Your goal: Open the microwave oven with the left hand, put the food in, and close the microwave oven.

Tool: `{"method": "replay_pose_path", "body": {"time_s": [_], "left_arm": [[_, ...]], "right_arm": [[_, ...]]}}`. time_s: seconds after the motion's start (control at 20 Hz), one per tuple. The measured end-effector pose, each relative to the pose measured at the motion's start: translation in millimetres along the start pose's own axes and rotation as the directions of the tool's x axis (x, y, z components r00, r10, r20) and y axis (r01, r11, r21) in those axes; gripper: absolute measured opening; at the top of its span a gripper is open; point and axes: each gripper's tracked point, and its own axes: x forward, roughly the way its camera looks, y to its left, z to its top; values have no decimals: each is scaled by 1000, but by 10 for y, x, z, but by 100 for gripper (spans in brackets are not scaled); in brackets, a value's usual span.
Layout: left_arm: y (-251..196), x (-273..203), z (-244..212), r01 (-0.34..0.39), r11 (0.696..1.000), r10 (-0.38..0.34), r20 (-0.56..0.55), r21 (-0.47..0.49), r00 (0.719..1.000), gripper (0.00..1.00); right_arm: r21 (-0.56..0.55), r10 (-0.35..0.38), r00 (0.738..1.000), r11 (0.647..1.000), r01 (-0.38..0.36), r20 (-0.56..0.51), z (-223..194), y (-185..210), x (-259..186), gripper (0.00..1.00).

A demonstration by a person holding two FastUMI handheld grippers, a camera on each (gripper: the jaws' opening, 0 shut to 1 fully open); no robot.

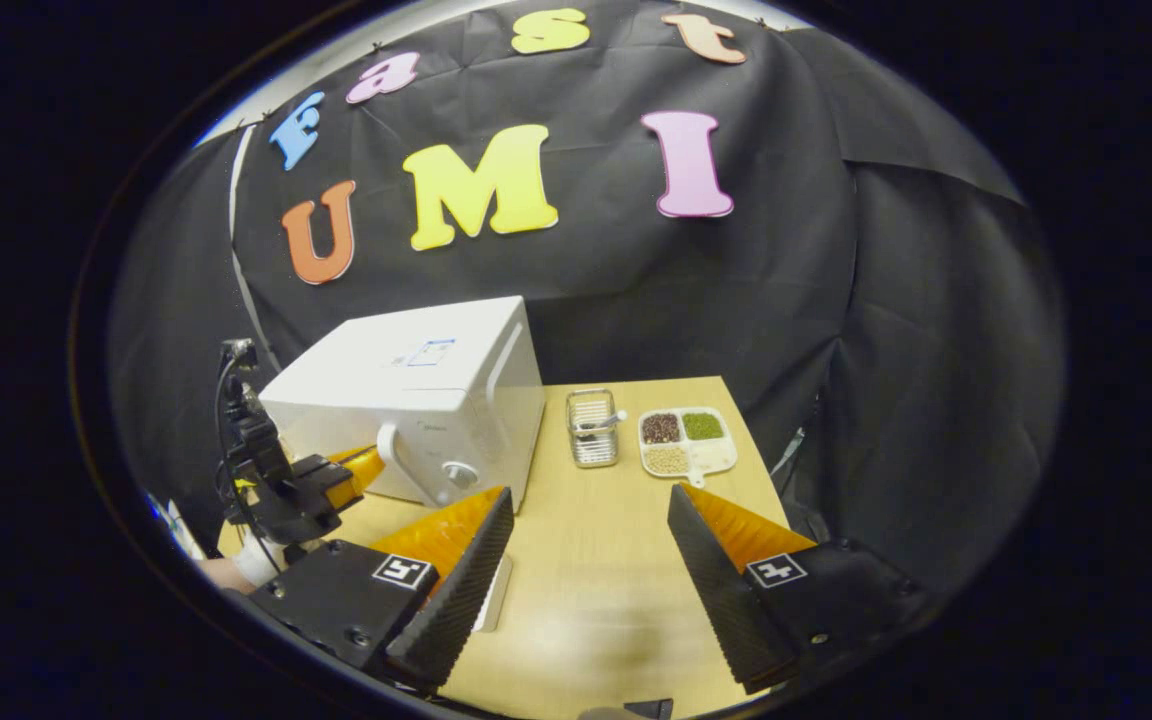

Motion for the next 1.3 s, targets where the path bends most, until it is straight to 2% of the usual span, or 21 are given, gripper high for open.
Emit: {"method": "replay_pose_path", "body": {"time_s": [0.05,0.1,0.15,0.2,0.25,0.5,0.65,0.8,1.05,1.15,1.3], "left_arm": [[-30,-38,12,18,1000,-18,9,9,1000,0],[-32,-142,53,24,999,-24,25,25,999,6],[116,-280,126,-13,998,10,49,66,999,53],[189,-353,174,-24,996,19,65,82,998,72],[241,-492,191,-39,996,32,80,83,996,96],[555,-1404,304,-73,996,66,118,53,991,96],[777,-2036,314,-99,994,94,111,37,989,96],[1009,-2613,506,-135,990,127,163,38,978,96],[1194,-3316,797,-157,988,153,225,-2,962,96],[1210,-3473,917,-171,985,169,260,-17,951,96],[1216,-3590,1040,-195,980,200,273,-47,941,96]], "right_arm": [[6,-5,1000,1000,5,10,-3,6,-35,99],[6,-16,1000,1000,16,17,-26,11,-75,99],[3,-26,999,1000,26,24,-49,17,-123,99],[1,-38,999,999,38,32,-82,32,-177,99],[-3,-49,998,999,49,39,-105,51,-244,99],[5,-106,991,994,106,84,-288,248,-672,99],[30,-113,986,994,110,122,-358,484,-1002,99],[32,-128,976,992,124,176,-344,675,-1281,99],[9,-96,955,995,98,280,-61,1036,-1665,99],[-15,-70,946,997,79,317,68,1165,-1747,99],[-58,-19,948,998,40,318,117,1346,-1782,99]]}}
